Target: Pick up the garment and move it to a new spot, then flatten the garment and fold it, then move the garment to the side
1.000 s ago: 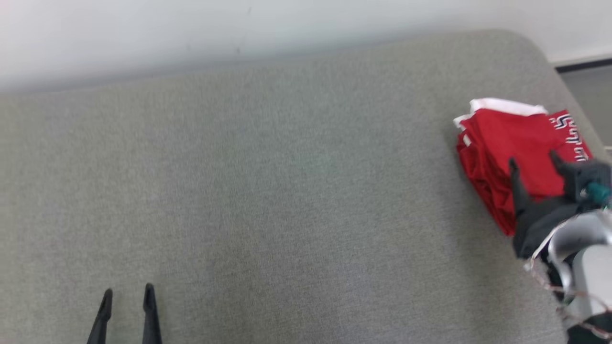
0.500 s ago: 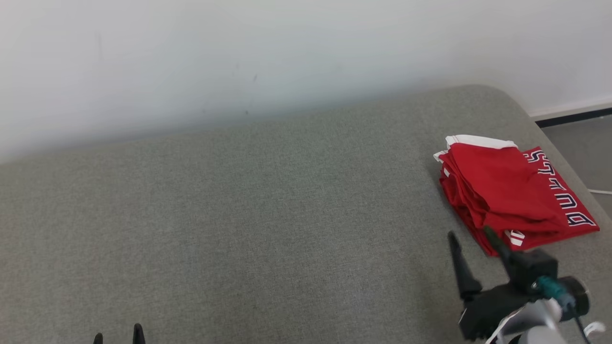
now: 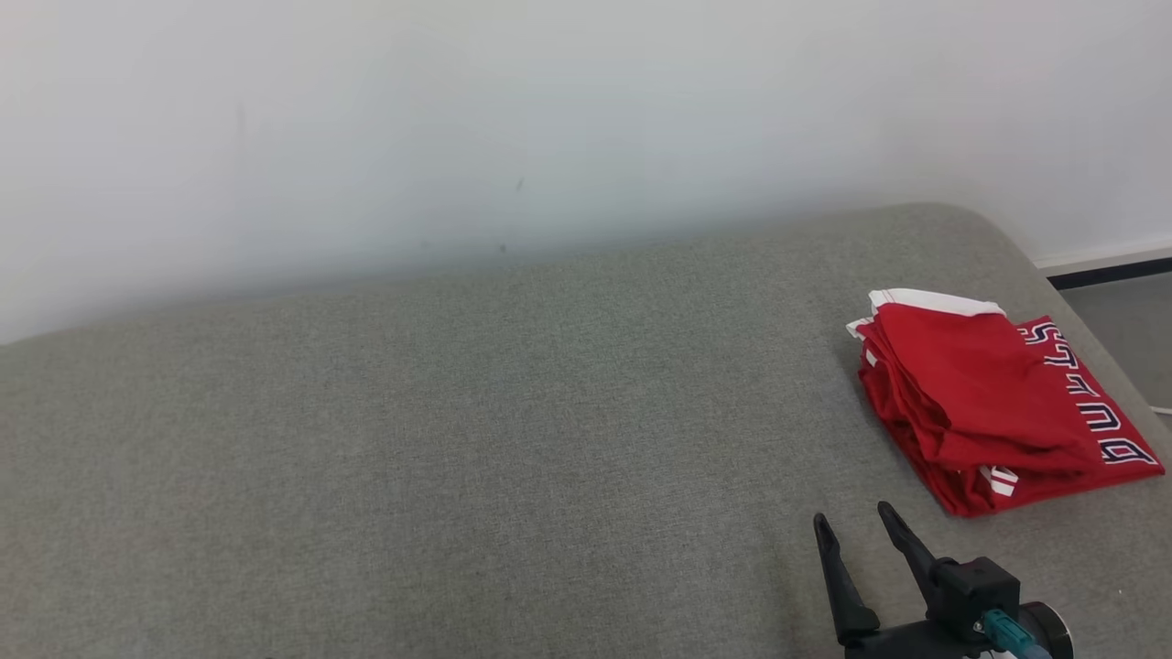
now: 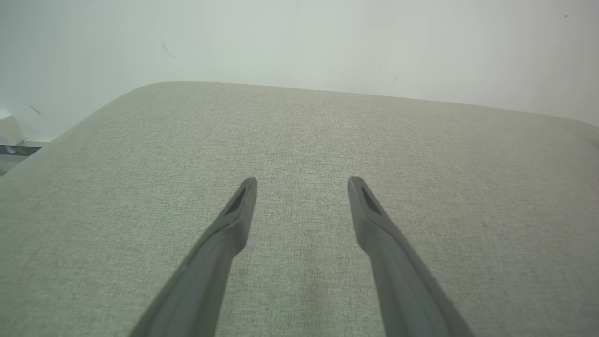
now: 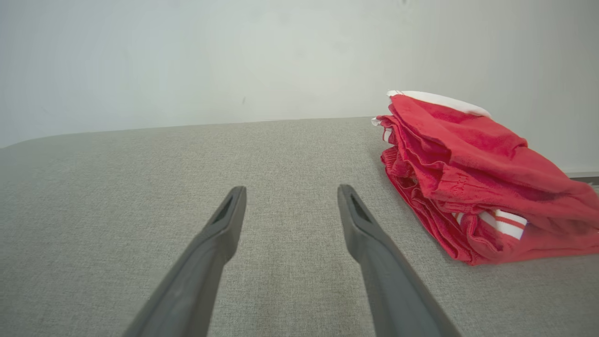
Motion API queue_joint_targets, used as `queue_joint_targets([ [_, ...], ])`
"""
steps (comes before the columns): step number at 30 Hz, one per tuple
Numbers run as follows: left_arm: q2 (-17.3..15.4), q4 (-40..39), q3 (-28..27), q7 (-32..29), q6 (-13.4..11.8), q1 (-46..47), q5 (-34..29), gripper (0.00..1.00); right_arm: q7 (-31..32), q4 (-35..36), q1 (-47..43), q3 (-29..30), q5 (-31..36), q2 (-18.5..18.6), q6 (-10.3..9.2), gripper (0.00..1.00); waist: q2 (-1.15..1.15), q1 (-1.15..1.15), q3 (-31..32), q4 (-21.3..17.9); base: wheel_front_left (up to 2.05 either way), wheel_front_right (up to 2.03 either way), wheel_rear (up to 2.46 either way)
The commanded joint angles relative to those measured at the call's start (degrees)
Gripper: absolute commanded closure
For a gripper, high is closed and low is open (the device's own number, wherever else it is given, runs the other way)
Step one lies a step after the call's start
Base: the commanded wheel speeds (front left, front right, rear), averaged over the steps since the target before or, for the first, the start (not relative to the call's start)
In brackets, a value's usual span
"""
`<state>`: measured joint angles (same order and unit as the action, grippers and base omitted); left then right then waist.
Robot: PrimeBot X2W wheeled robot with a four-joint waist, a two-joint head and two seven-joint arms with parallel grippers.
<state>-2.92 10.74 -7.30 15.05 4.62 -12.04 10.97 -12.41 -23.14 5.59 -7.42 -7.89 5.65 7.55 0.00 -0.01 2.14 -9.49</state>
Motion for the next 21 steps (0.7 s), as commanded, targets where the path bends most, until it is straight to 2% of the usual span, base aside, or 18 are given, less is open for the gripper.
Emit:
queue_joint_targets([
  [1, 0.05, 0.24, -0.26, 0.15, 0.29, -0.36, -0.36, 0.0, -0.93, -0.57, -0.42, -0.19, 0.13, -0.2, -0.16, 0.0, 0.0, 0.01, 0.43, 0.39, 0.0, 0.0, 0.0],
  [14, 0.06, 0.03, -1.74, 0.15, 2.04, -0.88, -1.44, 0.0, -2.76, -2.85, 0.8, -3.39, -3.67, 0.93, -0.16, 0.0, 0.0, 0.01, 1.37, 2.76, 0.0, 0.0, 0.0],
  [21, 0.06, 0.38, -2.07, 0.15, 2.45, -1.09, -0.97, 0.0, -2.8, -0.94, 0.48, -3.33, -4.33, 1.63, -0.16, 0.0, 0.0, 0.01, 1.39, 3.65, 0.0, 0.0, 0.0],
])
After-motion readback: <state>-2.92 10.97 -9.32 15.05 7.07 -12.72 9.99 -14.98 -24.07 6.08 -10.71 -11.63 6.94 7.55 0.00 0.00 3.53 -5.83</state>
